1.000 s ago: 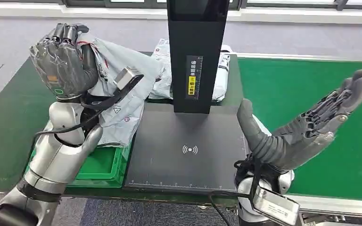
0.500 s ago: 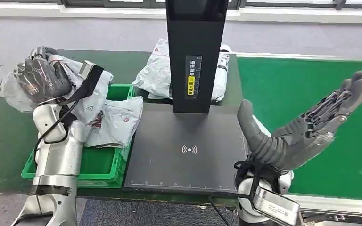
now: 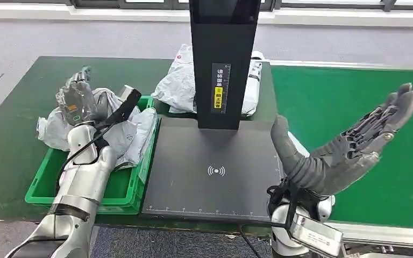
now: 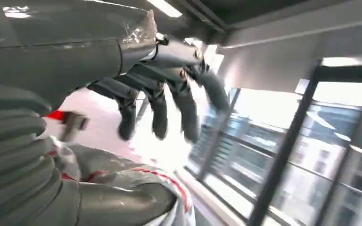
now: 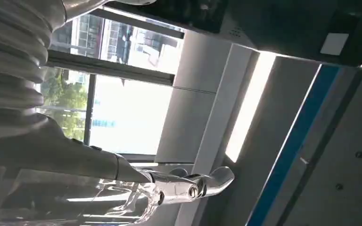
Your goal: Moved the parcel from conveyor to table for the left to box.
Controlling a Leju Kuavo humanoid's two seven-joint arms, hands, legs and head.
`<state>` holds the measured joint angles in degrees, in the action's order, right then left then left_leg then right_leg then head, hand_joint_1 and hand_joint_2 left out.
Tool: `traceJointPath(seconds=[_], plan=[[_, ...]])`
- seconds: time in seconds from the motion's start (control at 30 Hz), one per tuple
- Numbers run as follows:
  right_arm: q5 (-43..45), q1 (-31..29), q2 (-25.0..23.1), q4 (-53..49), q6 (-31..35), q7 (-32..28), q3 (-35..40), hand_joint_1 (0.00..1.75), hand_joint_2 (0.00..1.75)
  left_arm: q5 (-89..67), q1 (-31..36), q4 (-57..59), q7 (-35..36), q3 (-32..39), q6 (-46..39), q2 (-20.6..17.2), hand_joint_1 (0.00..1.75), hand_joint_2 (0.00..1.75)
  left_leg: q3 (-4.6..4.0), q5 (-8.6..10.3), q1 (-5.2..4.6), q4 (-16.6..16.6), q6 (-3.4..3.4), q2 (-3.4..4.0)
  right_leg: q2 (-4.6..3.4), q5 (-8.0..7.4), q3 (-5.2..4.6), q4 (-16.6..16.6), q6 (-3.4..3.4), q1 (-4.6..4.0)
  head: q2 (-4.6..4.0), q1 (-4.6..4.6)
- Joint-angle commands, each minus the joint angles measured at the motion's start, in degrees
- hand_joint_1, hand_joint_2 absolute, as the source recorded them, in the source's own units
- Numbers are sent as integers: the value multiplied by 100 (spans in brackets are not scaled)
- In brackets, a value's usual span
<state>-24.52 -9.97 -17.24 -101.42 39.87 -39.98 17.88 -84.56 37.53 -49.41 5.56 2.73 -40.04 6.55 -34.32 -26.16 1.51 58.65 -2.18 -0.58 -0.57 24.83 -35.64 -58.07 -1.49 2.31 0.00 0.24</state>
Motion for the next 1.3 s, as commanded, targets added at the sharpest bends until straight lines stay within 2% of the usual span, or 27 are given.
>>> traceJointPath(seconds=[0.03, 0.2, 0.53, 0.63, 0.77, 0.83, 0.9, 1.0, 1.03, 1.07, 1.17, 1.23, 1.3], plan=[[23, 292, 179, 77, 13, -2, -443, 0, 175, 613, 458, 1788, -1244, 521, 482, 171, 0, 175, 28, 4, 3, -20, 19, -17, 28, 1, 42, 27, 18, -10, -2, 2], [-3, 284, 202, 125, 13, -2, -547, 0, 175, -307, 144, 1467, -417, 323, 1008, -36, 0, 175, 26, 1, 2, -19, 15, -1, 9, 0, 32, 21, 20, -8, 0, 2], [-3, 284, 202, 125, 13, -2, -547, 0, 175, -307, 144, 1467, -417, 323, 1008, -36, 0, 175, 12, -1, 3, -7, 12, 3, 2, -1, 18, 11, 12, -7, 0, 2], [-10, 266, 179, 177, 13, -2, -614, 0, 175, -544, 148, 1245, -397, 235, 1464, -63, 0, 175, 22, 0, 4, -15, 17, 2, 8, -2, 29, 19, 20, -10, -2, 2], [163, 241, 216, 330, 13, -2, -711, 0, 175, -395, 319, 1087, -1004, 208, 2433, -248, 0, 175, 21, 0, 6, -14, 17, 5, 7, -2, 28, 19, 24, -13, 0, 0], [274, 200, 260, 416, 13, -2, -736, 0, 175, -198, 750, 1246, -1510, 241, 3087, -531, 0, 175, 6, -1, 5, -2, 9, 6, 0, -2, 11, 5, 14, -9, 0, 0], [310, 178, 277, 447, 13, -2, -741, 0, 175, -126, 1050, 1325, -1652, 285, 3328, -694, 0, 175, -4, 1, 9, 5, 8, 5, 2, -4, 2, 1, 15, -13, 0, 2], [295, 176, 263, 488, 13, -2, -750, 0, 175, -282, 1148, 1386, -1451, 219, 3357, -758, 0, 175, 6, 3, 12, -1, 13, 2, 8, -4, 15, 8, 21, -17, 0, 2], [285, 150, 233, 569, 13, -2, -789, 0, 175, -540, 1398, 1499, -1157, 98, 3392, -886, 0, 175, 4, 3, 7, -1, 9, 4, 4, -3, 10, 5, 16, -11, 0, 2], [321, 136, 228, 616, 13, -2, -806, 0, 175, -544, 1590, 1513, -1185, 93, 3455, -951, 0, 175, 8, 3, 11, -3, 13, 6, 4, -5, 15, 9, 22, -17, 0, 0], [401, 130, 255, 688, 13, -2, -855, 0, 175, -515, 2410, 1636, -1572, -42, 4070, -1146, 0, 175, -11, 3, 18, 13, 13, -10, 20, -4, 3, -3, 29, -24, 0, 2], [532, 52, 310, 841, 13, -2, -853, 0, 175, -454, 3504, 2108, -1941, -186, 4914, -1313, 0, 175, -16, 7, 22, 16, 9, -13, 24, -4, 0, -5, 28, -27, 0, 0], [568, 18, 323, 918, 13, -2, -844, 0, 175, -375, 3826, 2296, -2122, -185, 5165, -1345, 0, 175, -36, 6, 30, 32, 6, -15, 24, -6, -17, -16, 27, -34, 0, 0]])
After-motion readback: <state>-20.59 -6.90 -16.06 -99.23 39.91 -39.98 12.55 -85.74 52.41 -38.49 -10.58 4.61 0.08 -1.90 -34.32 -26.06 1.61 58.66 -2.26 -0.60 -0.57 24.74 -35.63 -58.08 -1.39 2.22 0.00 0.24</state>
